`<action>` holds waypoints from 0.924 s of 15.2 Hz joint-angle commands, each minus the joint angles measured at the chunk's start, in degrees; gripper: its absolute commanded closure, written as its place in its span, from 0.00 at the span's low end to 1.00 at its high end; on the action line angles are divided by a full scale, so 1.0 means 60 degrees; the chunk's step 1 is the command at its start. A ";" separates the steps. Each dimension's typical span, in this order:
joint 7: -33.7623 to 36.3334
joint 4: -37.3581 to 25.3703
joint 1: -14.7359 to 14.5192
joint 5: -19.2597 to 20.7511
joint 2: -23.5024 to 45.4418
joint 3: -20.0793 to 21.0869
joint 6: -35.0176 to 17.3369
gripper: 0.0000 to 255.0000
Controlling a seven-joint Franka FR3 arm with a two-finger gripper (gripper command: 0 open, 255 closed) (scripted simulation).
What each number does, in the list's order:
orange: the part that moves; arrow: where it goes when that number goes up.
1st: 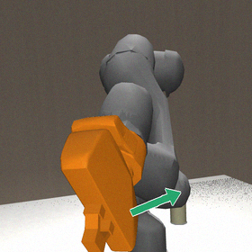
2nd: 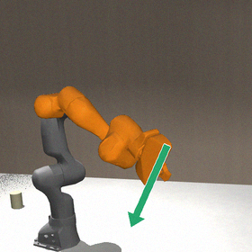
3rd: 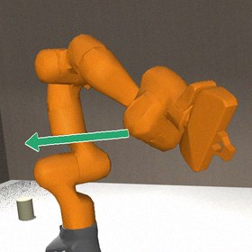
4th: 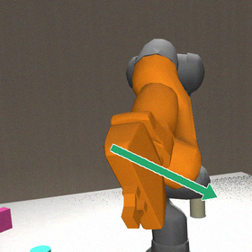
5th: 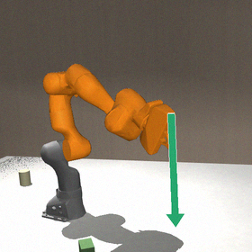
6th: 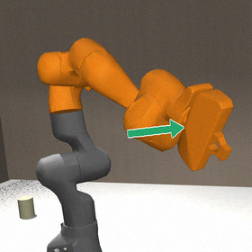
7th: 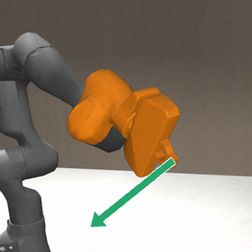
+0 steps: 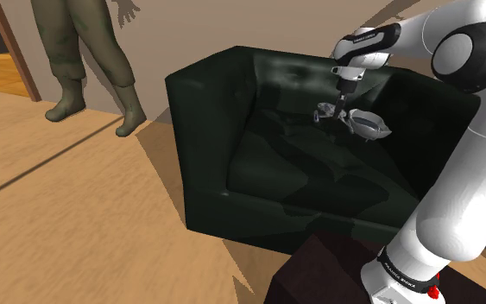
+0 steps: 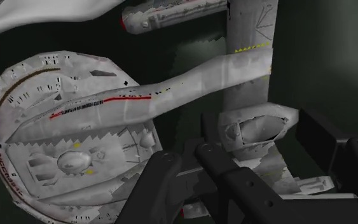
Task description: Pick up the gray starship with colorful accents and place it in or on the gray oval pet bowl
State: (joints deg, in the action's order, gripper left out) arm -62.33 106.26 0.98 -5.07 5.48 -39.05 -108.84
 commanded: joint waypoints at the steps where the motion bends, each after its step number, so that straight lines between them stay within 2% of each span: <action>1: 0.0042 -0.0201 -0.0008 0.0064 -0.0085 -0.0008 0.0259 1.00; 14: 0.0133 -0.1785 0.0013 0.0149 -0.0173 -0.0036 0.1907 1.00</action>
State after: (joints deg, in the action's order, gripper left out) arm -61.35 96.75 0.91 -3.92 4.04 -39.20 -98.28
